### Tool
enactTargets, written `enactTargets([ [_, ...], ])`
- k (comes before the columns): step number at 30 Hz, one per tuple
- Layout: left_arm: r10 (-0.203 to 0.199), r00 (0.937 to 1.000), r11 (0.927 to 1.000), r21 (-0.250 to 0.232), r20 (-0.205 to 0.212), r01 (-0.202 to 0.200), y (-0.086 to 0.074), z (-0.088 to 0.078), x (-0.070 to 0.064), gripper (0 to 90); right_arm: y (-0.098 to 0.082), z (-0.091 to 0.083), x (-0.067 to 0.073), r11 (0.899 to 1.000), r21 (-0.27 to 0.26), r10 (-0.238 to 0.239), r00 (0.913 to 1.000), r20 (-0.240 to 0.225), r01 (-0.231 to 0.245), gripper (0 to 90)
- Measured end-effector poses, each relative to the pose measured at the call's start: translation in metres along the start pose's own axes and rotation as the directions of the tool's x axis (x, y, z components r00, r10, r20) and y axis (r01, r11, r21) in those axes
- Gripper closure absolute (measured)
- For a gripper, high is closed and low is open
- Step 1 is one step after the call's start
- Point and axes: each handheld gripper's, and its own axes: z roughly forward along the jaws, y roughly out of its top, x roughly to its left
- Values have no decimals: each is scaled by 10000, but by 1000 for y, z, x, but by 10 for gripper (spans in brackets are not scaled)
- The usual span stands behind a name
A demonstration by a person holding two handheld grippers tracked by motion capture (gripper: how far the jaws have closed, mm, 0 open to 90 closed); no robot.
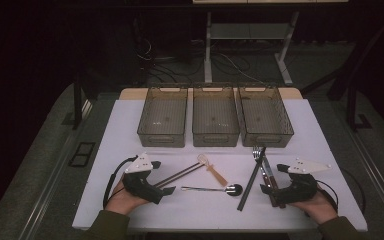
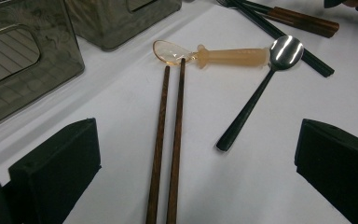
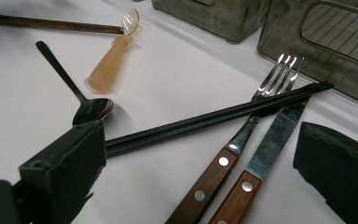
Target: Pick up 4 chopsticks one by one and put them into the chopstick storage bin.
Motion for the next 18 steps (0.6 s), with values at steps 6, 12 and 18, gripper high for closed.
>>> enactTargets([
  [6, -14, 10000, 10000, 36, -5, 14, 0, 1, -1, 0, 2, -2, -4, 9999, 28, 132, 9999, 93, -133, 25],
  [12, 89, 10000, 9999, 105, -37, -88, 1, 1, -4, 0, 6, -1, -6, 9992, 316, 224, 9996, 184, -230, 26],
  [18, 117, 9999, 9999, 90, 30, -117, 0, 1, -5, 0, 11, -3, -9, 9988, 386, 276, 9988, 402, -291, 70],
])
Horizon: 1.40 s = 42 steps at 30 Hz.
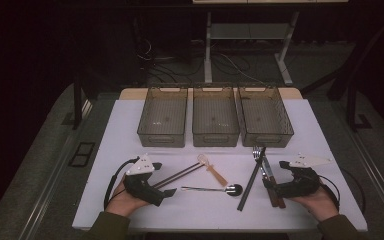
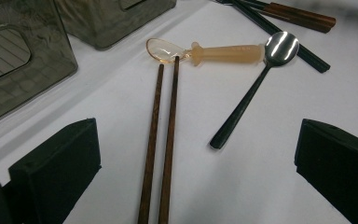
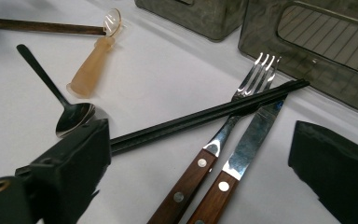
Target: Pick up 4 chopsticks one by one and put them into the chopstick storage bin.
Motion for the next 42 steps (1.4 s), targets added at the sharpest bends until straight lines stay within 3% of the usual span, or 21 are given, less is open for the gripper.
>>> enactTargets([
  [6, -19, 10000, 10000, 1, 30, 19, 0, 1, 1, 0, 5, 1, -4, 9998, 108, 193, 9998, -5, -193, 171],
  [15, 0, 10000, 10000, 30, 24, 0, 0, 1, 0, 0, 12, 5, -14, 9982, 269, 530, 9983, 221, -536, 429],
  [20, -83, 10000, 10000, -1, 20, 83, 0, 2, 0, 0, 14, 8, -20, 9973, 332, 652, 9976, 240, -660, 515],
  [21, -69, 10000, 10000, 22, 12, 69, 0, 2, 0, 0, 15, 9, -22, 9970, 321, 695, 9972, 281, -704, 575],
  [25, -79, 10000, 10000, 16, 30, 79, 0, 3, 0, 0, 20, 13, -27, 9968, 332, 710, 9964, 452, -726, 651],
  [30, -49, 10000, 10000, 43, 44, 49, 0, 3, 0, 0, 27, 28, -37, 9943, 596, 836, 9937, 751, -882, 810],
  [36, -65, 10000, 10000, 45, 46, 65, -1, 3, 0, 0, 29, 40, -46, 9912, 902, 886, 9919, 905, -968, 893],
  [42, -85, 10000, 10000, 26, 35, 85, 0, 3, 0, 0, 29, 47, -51, 9883, 1017, 1048, 9904, 897, -1137, 898],
])
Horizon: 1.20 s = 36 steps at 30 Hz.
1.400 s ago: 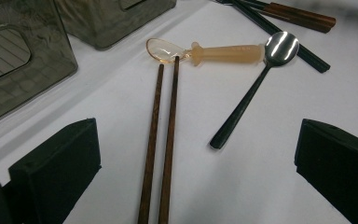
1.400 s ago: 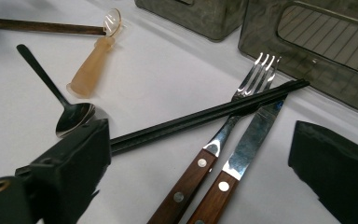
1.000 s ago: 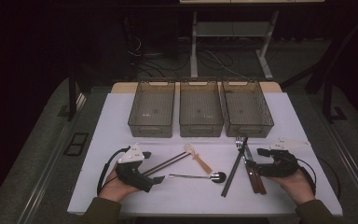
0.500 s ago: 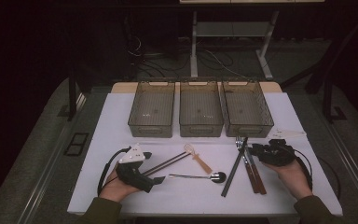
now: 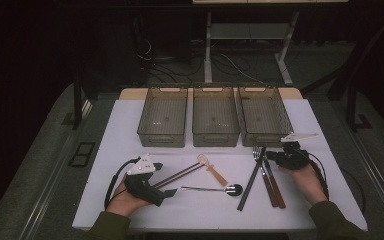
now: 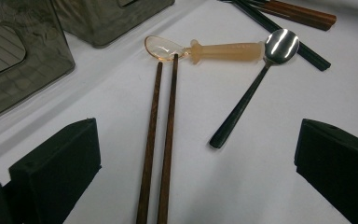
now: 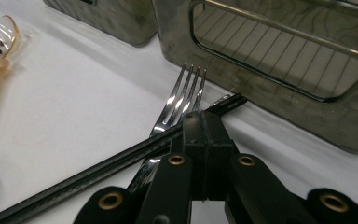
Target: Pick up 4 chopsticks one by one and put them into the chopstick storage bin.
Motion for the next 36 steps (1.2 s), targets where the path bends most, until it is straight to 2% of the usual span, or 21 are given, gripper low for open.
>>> enactTargets([
  [13, 12, 10000, 10000, 22, 5, -12, 0, 0, 0, 0, 2, 14, 5, 9992, 394, -54, 10000, -83, 58, 898],
  [23, 30, 10000, 10000, 8, 17, -30, 0, 0, 0, 0, 6, 18, 10, 9993, 307, -230, 9995, -193, 236, 898],
  [36, 29, 10000, 10000, 15, 30, -29, 0, 0, 0, 0, 8, 19, 13, 9995, 254, -197, 9992, -354, 206, 898],
])
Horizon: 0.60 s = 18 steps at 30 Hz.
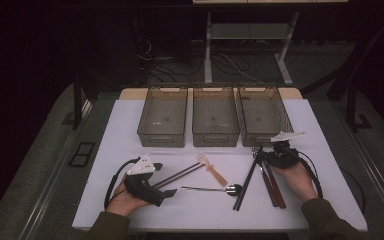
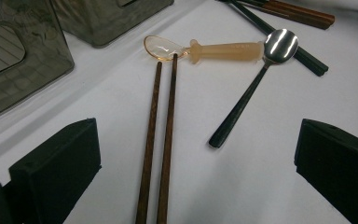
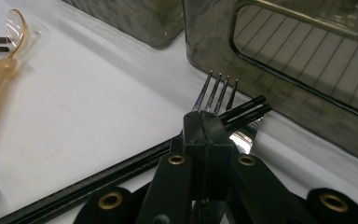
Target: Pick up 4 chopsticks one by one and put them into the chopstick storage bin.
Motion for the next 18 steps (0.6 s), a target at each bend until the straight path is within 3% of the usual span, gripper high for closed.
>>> enactTargets([
  [9, -5, 10000, 10000, -29, -2, 5, 0, -1, 0, 0, 1, -13, 4, 9993, -368, 15, 9996, -288, -25, 898],
  [16, 10, 10000, 10000, -14, -3, -10, 0, 0, 0, 0, -4, -21, 27, 9981, -278, -571, 9946, -868, 549, 899],
  [18, 17, 10000, 10000, -17, -17, -17, 0, 0, -1, 0, -8, -20, 38, 9965, 27, -825, 9914, -1017, 833, 899],
])
